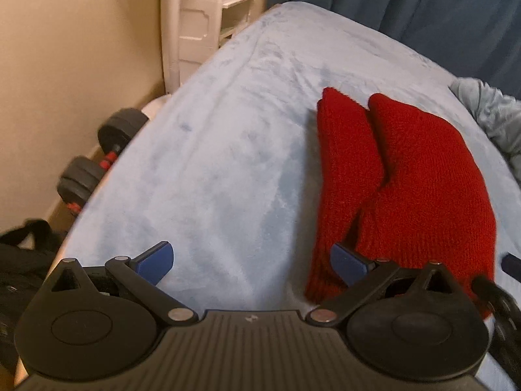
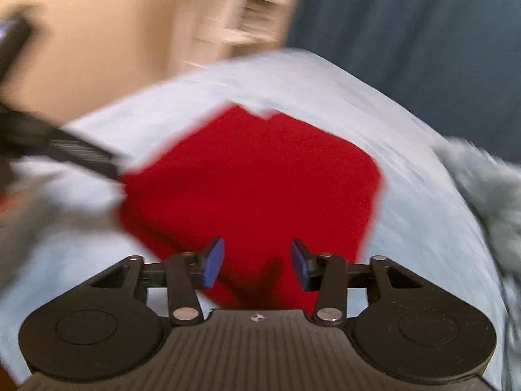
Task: Fold small clothes
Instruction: 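Fold the held end over onto the other half with the right tool, then release the sweater and raise the right tool away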
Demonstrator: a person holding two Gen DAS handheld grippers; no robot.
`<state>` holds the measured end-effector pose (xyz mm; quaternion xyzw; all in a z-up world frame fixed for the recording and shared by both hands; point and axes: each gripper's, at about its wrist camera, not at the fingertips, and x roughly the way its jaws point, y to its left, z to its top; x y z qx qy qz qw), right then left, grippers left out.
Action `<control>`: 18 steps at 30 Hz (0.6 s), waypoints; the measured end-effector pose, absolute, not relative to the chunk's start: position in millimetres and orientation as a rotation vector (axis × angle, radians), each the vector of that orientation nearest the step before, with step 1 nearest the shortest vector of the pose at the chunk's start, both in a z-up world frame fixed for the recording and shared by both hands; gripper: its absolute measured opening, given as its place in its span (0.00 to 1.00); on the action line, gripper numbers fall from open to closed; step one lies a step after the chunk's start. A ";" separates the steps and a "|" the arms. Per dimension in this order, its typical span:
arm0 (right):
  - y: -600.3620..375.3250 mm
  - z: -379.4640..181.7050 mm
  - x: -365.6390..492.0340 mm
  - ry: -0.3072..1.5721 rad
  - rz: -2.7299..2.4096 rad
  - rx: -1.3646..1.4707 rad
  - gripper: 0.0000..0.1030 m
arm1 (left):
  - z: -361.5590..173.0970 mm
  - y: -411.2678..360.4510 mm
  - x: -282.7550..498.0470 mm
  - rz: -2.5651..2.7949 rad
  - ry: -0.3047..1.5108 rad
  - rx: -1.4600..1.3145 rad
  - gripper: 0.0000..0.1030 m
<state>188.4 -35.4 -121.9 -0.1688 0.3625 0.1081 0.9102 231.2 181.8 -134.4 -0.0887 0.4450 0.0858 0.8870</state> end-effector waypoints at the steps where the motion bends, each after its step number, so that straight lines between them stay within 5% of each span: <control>1: -36.4 -131.8 199.0 0.803 0.242 -0.340 0.46 | -127.3 178.5 225.0 0.183 0.926 -0.167 1.00; 8: -48.5 -110.1 142.7 0.864 0.351 -0.312 0.48 | -83.2 162.0 163.3 0.194 0.948 -0.128 1.00; 15: -97.0 -22.1 35.2 0.678 0.316 -0.191 0.75 | -41.4 128.6 82.0 0.156 0.910 -0.081 1.00; 18: -107.8 -11.6 0.0 0.591 0.259 -0.222 0.76 | -30.0 117.6 54.1 0.148 0.895 -0.089 1.00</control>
